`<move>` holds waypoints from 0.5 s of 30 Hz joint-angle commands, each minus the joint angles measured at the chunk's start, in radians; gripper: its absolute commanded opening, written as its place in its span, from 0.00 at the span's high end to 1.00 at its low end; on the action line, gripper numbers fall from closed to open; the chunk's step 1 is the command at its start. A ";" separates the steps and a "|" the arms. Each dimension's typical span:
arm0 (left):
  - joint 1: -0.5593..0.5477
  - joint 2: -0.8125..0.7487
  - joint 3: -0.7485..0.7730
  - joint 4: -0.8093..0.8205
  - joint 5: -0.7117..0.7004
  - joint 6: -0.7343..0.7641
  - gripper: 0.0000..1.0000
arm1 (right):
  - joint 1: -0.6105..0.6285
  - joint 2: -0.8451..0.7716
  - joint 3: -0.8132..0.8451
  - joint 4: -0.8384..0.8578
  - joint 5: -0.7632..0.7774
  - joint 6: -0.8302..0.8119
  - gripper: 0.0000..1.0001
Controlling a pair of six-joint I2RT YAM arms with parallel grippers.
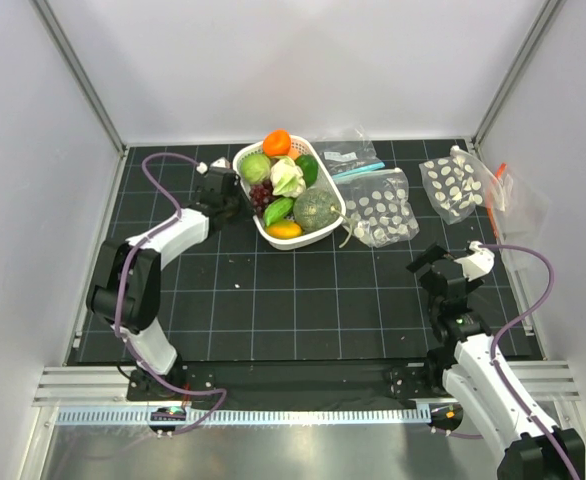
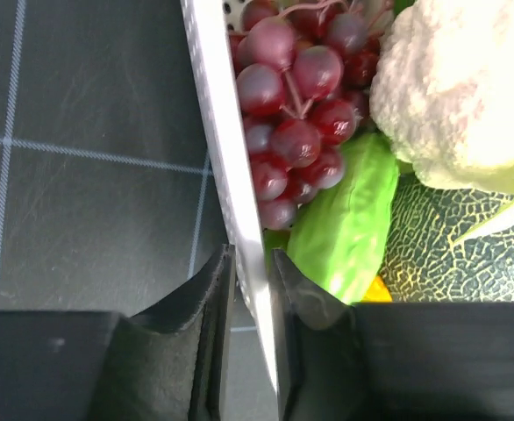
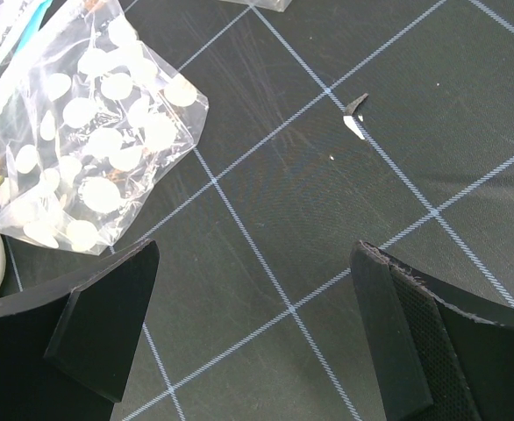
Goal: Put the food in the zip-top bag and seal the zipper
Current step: Move the bin to the center of the board.
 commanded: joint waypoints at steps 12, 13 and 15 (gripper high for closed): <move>0.082 -0.009 0.065 -0.074 -0.015 0.001 1.00 | 0.004 0.010 0.031 0.047 -0.007 -0.005 0.00; 0.094 -0.015 0.058 -0.077 -0.017 0.002 1.00 | 0.004 0.011 0.031 0.047 -0.009 -0.005 0.00; 0.136 -0.046 0.032 -0.081 -0.037 0.001 1.00 | 0.004 0.013 0.033 0.049 -0.010 -0.006 0.00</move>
